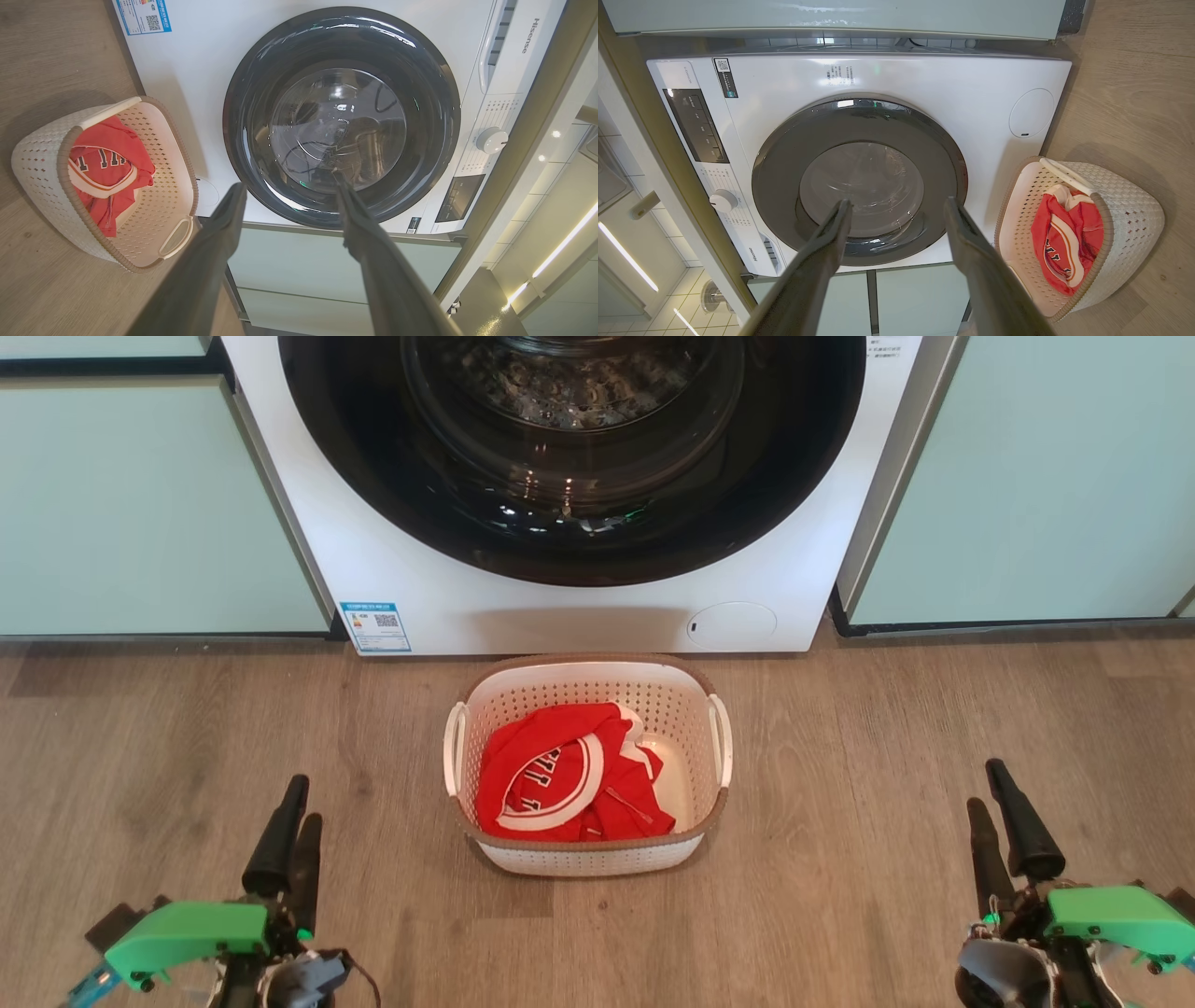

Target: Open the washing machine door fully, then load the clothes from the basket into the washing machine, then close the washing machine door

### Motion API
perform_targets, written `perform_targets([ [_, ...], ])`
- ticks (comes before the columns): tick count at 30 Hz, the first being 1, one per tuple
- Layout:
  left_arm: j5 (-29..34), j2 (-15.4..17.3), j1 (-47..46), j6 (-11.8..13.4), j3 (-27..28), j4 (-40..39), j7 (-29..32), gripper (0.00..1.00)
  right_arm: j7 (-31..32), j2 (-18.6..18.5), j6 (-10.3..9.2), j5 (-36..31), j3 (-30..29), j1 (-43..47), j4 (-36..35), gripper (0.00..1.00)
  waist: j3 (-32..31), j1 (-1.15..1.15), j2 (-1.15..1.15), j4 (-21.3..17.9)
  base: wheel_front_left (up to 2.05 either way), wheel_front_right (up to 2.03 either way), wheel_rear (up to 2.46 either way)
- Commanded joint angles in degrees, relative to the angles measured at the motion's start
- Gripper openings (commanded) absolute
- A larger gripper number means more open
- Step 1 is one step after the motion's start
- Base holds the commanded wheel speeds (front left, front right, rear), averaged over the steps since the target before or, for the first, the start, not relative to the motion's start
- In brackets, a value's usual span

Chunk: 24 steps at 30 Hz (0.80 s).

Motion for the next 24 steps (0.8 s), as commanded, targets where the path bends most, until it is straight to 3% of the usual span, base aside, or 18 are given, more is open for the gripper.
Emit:
perform_targets([
  [1, 0.3, 0.4, -3.3, -0.1, -0.2, -2.2, -0.4, 1.00, -0.4, -0.7, 0.00, -0.7, 0.0, -2.8, -2.3, 1.00, 0.0, 0.00, 0.00, 0.0, 0.00, 0.00, 0.00],
  [11, 3.1, 1.2, -4.9, -0.1, -1.8, -2.5, -2.3, 1.00, -2.4, -2.0, 0.00, -3.4, 0.8, -3.5, -2.5, 1.00, 0.1, 0.00, 0.00, 0.0, 0.00, 0.00, 0.00],
  [24, 19.3, 1.8, -7.1, 1.0, -2.1, -5.8, -4.6, 1.00, -5.0, -4.5, 0.00, -18.6, 0.8, -5.6, -5.5, 1.00, 0.2, 0.00, 0.00, 0.0, 0.00, 0.00, 0.00],
])
